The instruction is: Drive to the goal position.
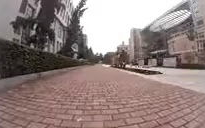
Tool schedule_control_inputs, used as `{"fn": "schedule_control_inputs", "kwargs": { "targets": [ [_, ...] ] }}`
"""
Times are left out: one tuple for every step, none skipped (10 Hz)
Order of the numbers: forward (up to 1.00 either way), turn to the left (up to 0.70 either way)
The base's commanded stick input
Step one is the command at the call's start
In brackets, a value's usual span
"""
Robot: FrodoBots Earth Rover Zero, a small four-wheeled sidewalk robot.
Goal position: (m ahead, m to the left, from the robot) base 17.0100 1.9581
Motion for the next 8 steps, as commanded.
{"fn": "schedule_control_inputs", "kwargs": {
  "targets": [
    [0.7,0.0],
    [0.7,0.0],
    [0.7,0.0],
    [0.7,0.0],
    [0.7,0.0],
    [0.7,0.0],
    [0.7,0.0],
    [0.7,0.01]
  ]
}}
